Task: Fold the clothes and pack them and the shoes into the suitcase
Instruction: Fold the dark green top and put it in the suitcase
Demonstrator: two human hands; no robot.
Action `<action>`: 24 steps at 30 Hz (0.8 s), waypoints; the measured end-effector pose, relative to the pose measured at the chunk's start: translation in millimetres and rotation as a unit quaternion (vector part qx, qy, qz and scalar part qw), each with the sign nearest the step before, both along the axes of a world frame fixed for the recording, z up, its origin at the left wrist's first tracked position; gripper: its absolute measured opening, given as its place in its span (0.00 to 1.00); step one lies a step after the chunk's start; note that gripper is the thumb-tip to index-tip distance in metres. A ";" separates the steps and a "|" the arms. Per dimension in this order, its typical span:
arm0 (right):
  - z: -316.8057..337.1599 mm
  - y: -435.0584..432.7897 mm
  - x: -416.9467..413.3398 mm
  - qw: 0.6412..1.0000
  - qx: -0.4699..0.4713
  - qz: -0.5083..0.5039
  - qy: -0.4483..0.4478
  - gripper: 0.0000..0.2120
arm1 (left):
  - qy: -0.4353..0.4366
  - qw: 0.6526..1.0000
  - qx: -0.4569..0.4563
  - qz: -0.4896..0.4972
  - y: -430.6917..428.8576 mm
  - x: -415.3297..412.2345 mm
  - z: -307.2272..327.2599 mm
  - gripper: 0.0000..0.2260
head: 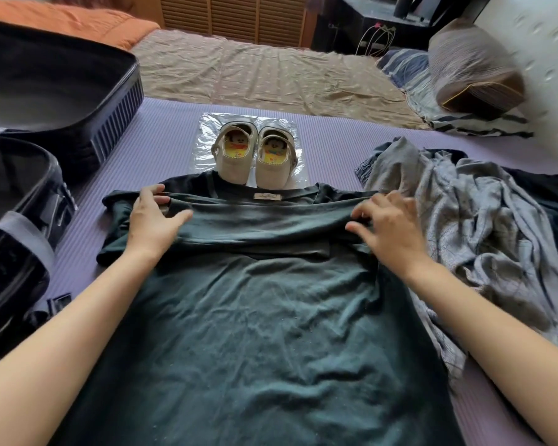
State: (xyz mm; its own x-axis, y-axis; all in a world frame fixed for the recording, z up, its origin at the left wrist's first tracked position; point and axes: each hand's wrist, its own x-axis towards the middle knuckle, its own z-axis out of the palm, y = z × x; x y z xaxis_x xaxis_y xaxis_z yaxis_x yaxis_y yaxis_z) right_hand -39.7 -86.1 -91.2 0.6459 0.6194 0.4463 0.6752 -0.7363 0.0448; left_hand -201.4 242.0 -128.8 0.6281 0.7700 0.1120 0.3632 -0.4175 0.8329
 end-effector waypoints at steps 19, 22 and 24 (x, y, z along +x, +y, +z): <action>1.1 -60.8 -0.7 0.996 -0.026 0.052 0.070 0.02 | -0.030 0.992 0.125 0.016 -8.0 -11.8 -6.6 0.13; 0.3 -67.4 4.6 0.993 -0.008 0.054 0.108 0.05 | -0.028 0.996 0.081 0.035 2.5 -11.0 -7.6 0.12; -4.9 -69.7 2.6 0.992 -0.050 0.055 0.103 0.04 | -0.017 0.996 0.076 0.035 3.6 -11.8 -8.0 0.11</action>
State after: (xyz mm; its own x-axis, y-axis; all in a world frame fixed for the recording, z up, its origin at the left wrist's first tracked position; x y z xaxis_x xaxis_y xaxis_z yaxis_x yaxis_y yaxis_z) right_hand -37.2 -155.7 -96.1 0.6433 0.7254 0.2449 0.7532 -0.6570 -0.0324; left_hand -213.2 245.6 -136.9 0.5667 0.7849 0.2505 0.3693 -0.5138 0.7743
